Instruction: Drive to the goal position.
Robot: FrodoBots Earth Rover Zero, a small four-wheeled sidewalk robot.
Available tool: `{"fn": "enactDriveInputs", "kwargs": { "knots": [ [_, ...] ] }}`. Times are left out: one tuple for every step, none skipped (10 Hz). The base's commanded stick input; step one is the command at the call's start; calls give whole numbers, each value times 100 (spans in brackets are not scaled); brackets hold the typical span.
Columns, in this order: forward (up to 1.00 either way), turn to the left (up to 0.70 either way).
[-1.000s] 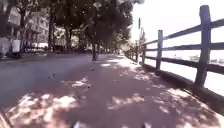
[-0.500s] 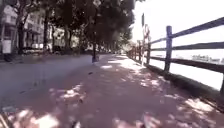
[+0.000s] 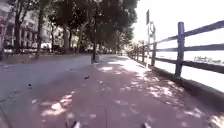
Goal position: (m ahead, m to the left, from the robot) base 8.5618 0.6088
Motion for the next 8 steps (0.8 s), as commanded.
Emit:
{"fn": "enactDriveInputs", "kwargs": {
  "knots": [
    [100,0],
    [100,0],
    [100,0],
    [100,0],
    [100,0],
    [100,0],
    [100,0],
    [100,0]
  ]
}}
